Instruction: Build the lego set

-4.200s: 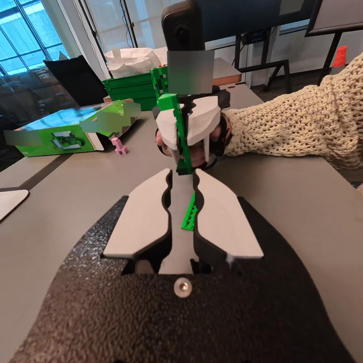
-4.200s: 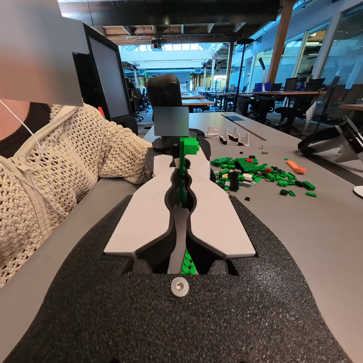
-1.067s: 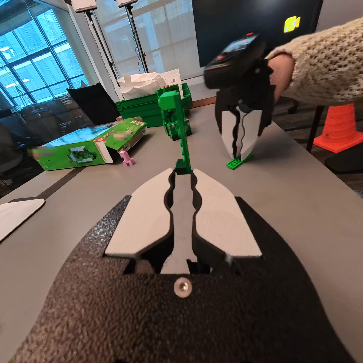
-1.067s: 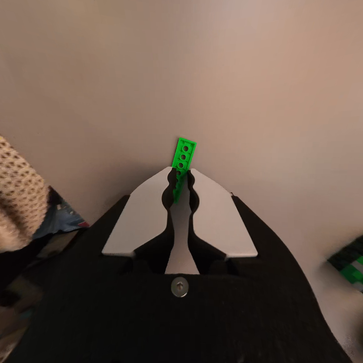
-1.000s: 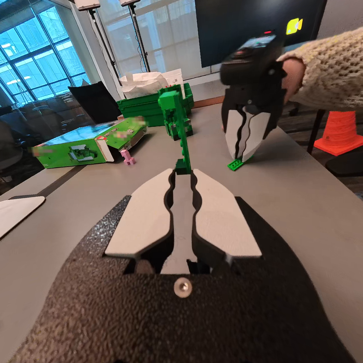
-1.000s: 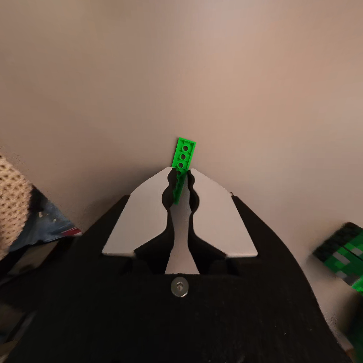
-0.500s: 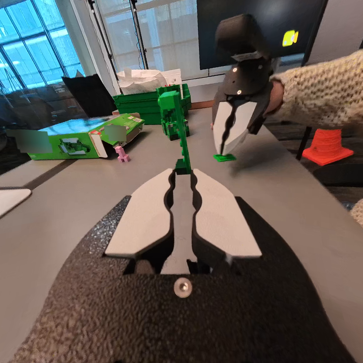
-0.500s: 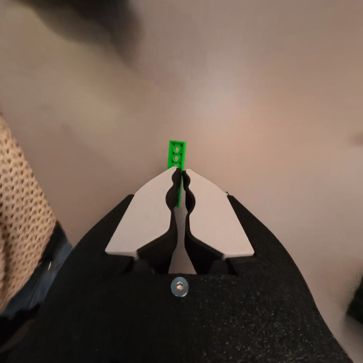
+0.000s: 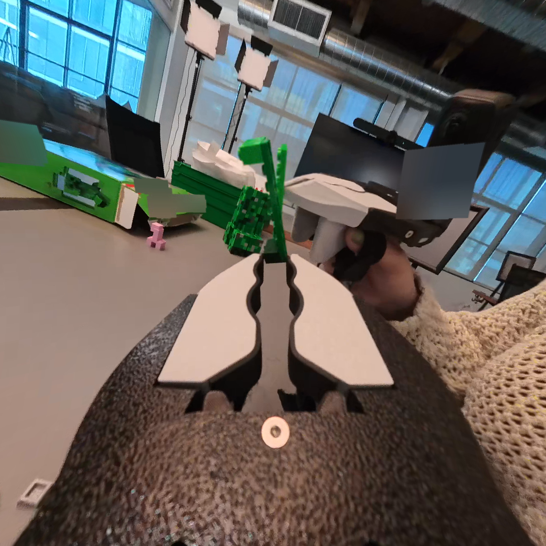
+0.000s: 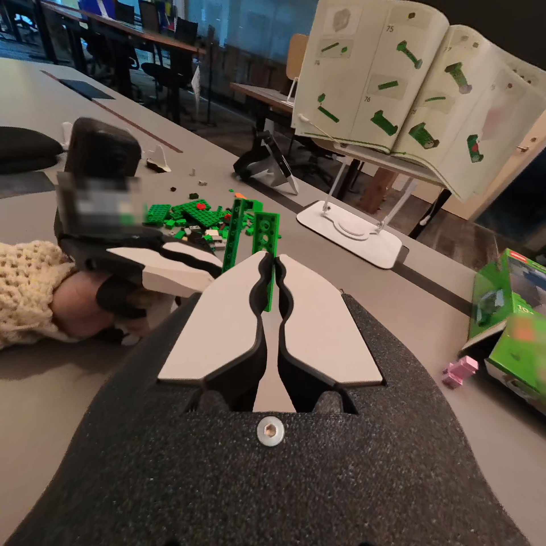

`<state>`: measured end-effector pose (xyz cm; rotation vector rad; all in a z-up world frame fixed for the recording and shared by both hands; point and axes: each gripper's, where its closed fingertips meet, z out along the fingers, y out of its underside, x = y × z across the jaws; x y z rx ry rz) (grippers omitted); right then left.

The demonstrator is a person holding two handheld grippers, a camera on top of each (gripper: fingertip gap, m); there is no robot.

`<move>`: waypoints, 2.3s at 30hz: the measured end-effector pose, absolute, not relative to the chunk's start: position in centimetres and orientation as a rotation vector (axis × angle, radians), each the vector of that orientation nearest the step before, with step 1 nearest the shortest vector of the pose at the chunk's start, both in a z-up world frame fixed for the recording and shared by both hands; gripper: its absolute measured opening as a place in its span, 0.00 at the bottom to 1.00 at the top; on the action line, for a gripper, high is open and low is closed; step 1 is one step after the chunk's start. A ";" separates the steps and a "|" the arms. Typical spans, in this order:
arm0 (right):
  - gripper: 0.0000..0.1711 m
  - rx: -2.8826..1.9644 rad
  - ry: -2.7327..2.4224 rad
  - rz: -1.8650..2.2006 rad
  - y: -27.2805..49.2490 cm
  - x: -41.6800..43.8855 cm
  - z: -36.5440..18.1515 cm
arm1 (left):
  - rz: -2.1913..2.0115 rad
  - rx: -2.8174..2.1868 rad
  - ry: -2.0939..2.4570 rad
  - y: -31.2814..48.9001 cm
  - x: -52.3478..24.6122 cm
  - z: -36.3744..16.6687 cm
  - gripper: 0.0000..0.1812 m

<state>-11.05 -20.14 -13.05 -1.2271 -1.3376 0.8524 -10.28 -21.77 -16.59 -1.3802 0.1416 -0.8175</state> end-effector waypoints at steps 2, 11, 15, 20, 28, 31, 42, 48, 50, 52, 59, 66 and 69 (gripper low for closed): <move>0.01 -1.240 -1.307 0.876 -20.4 -11.4 -12.5 | -0.791 -1.375 0.140 -21.8 -10.3 -16.6 0.07; 0.01 -1.270 -1.352 0.834 -21.4 -11.7 -12.5 | -0.767 -1.362 0.109 -21.6 -10.8 -16.6 0.07; 0.01 -1.285 -1.350 0.822 -21.3 -11.8 -12.7 | -0.752 -1.364 0.129 -21.7 -10.6 -16.6 0.07; 0.01 -1.287 -1.329 0.846 -21.3 -12.0 -12.4 | -0.748 -1.360 0.128 -21.7 -10.6 -16.5 0.07; 0.01 -1.324 -1.358 0.859 -21.4 -12.5 -12.8 | -0.880 -1.364 -0.119 -21.5 -10.8 -16.7 0.07; 0.01 -1.380 -1.411 0.860 -21.2 -12.5 -13.1 | -1.007 -1.307 -0.379 -21.7 -11.5 -17.2 0.07; 0.01 -1.839 -1.815 0.943 -20.5 -14.3 -18.1 | -1.235 -1.266 -0.792 -21.4 -12.2 -20.9 0.07; 0.01 -1.959 -2.015 0.821 -20.4 -15.6 -19.5 | -1.226 -1.280 -0.797 -21.3 -12.2 -21.1 0.07; 0.01 -1.961 -2.041 0.767 -20.3 -15.9 -19.7 | -1.226 -1.280 -0.797 -21.3 -12.2 -21.1 0.07; 0.01 -1.967 -2.051 0.744 -20.3 -16.0 -19.7 | -1.222 -1.280 -0.791 -21.3 -12.2 -21.0 0.07; 0.01 -1.948 -2.038 0.619 -20.5 -16.0 -19.9 | -1.214 -1.282 -0.784 -21.3 -12.1 -21.0 0.07; 0.01 -1.925 -2.011 0.473 -20.3 -15.9 -19.8 | -1.209 -1.285 -0.771 -21.3 -12.0 -20.9 0.07; 0.01 -1.933 -2.004 0.483 -20.5 -15.9 -19.8 | -1.208 -1.285 -0.766 -21.3 -12.0 -20.9 0.07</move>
